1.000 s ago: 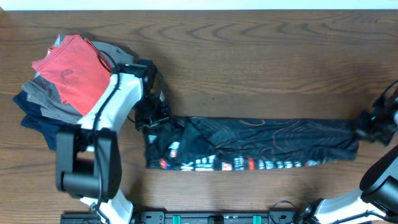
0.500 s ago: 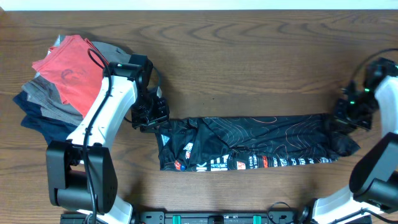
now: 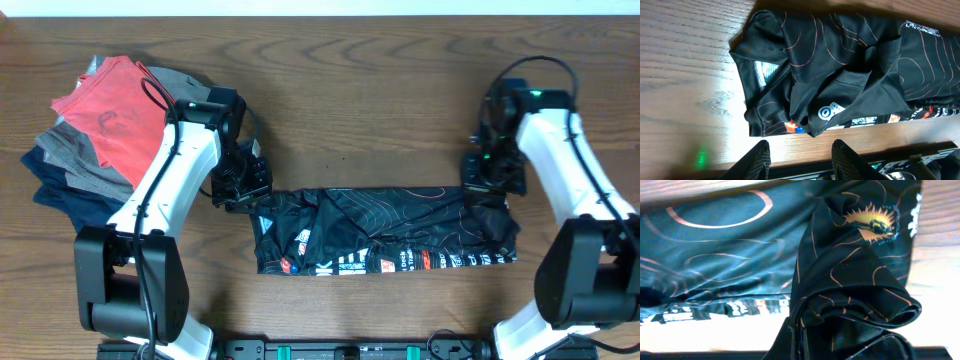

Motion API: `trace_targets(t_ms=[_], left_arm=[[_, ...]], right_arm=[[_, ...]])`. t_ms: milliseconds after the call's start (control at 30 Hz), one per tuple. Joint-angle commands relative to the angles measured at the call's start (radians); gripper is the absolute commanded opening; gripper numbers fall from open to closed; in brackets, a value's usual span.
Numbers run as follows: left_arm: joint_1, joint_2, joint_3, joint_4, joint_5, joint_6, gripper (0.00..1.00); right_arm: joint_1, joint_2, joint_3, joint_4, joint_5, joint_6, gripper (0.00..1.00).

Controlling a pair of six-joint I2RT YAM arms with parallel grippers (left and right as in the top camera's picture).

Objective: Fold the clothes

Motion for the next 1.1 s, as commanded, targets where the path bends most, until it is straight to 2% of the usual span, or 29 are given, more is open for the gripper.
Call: trace_targets(t_ms=[0,500,567,633,933,1067], left_arm=[[0.004,-0.002,0.016,-0.005,-0.001,0.013,0.42],[0.004,-0.002,0.016,-0.006,-0.002,0.013,0.42],[0.004,-0.002,0.016,-0.006,-0.001,0.013,0.42],[0.004,-0.002,0.016,-0.006,-0.001,0.013,0.42],[0.004,-0.002,0.016,-0.006,-0.002,0.013,0.42],[0.004,-0.002,0.015,-0.007,-0.001,0.013,0.43]], right_arm=[[0.066,-0.001,0.008,0.002,-0.007,0.086,0.01],[0.237,-0.001,0.008,0.021,-0.008,0.173,0.02],[0.253,-0.001,0.008,0.024,-0.010,0.173,0.20],[0.266,-0.001,0.008,0.038,-0.034,0.170,0.28],[0.278,-0.001,0.008,0.047,-0.046,0.127,0.29],[0.276,-0.001,0.008,0.023,0.124,0.199,0.31]])
